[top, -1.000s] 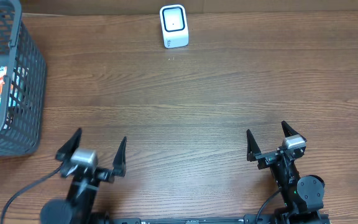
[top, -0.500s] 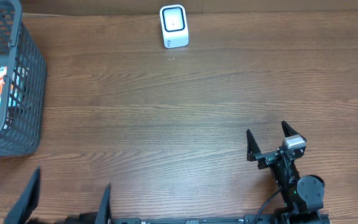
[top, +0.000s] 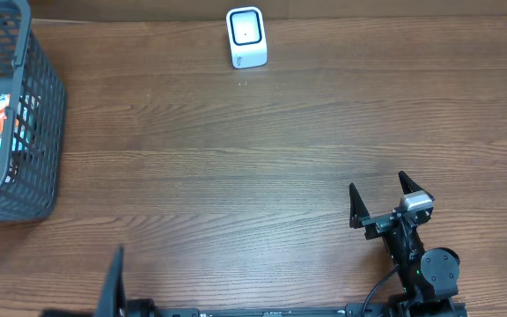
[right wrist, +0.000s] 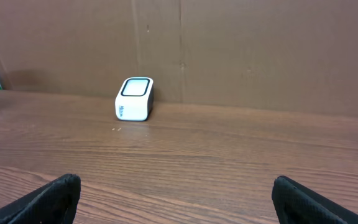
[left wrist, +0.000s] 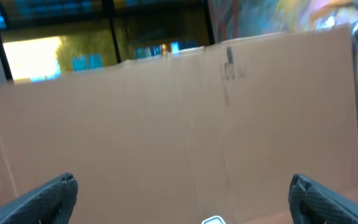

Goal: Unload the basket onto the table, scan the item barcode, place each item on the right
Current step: 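Raise the left gripper and reach into the grey basket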

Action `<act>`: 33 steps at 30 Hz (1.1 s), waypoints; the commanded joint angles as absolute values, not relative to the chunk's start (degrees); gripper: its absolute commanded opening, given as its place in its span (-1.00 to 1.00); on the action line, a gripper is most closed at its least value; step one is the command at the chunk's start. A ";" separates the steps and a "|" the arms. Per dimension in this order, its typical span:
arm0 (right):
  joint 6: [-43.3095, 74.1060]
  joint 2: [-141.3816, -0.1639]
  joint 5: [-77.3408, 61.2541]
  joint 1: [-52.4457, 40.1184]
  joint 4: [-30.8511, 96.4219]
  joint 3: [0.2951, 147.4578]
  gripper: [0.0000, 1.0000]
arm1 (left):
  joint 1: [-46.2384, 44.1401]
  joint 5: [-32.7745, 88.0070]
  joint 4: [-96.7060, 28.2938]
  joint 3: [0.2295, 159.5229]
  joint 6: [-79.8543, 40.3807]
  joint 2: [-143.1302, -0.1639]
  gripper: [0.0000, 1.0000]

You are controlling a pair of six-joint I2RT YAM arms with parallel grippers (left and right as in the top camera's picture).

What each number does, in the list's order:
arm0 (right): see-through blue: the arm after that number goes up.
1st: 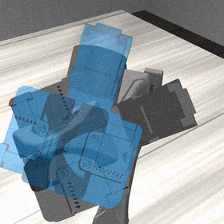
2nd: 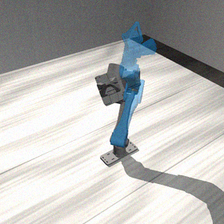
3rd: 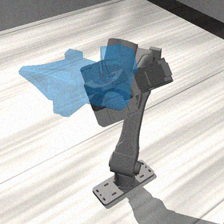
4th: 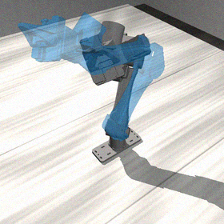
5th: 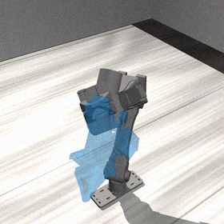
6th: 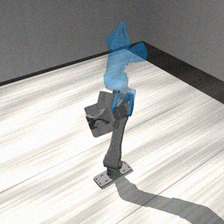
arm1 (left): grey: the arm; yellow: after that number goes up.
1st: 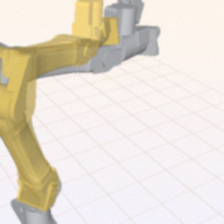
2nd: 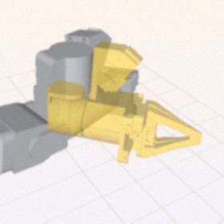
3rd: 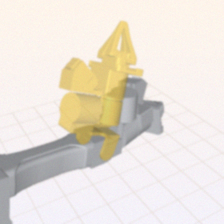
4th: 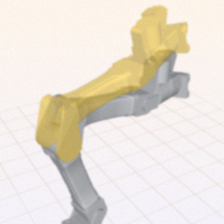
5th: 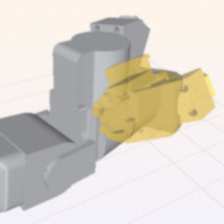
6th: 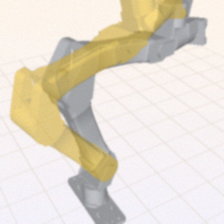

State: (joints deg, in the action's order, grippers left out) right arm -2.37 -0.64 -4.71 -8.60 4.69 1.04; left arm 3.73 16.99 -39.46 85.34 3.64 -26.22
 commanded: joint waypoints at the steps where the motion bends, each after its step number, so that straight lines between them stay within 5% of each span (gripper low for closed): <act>1: -2.66 -0.16 -5.06 -8.27 4.40 0.45 1.00 | 3.33 16.03 -43.09 95.15 5.23 -36.32 0.99; 12: -2.66 -0.16 -5.06 -8.27 4.40 0.45 1.00 | 3.36 11.86 -57.14 118.93 5.87 -62.85 1.00; 20: -2.66 -0.16 -5.06 -8.27 4.40 0.45 1.00 | 3.36 0.05 -68.23 120.18 8.19 -76.88 1.00; 33: -2.66 -0.16 -5.06 -8.27 4.40 0.45 1.00 | 3.38 -0.05 -71.61 120.16 8.21 -90.83 1.00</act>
State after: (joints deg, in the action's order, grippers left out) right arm -2.37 -0.62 -4.71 -8.60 4.67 1.04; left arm 3.73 1.85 -70.74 119.52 6.68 -89.23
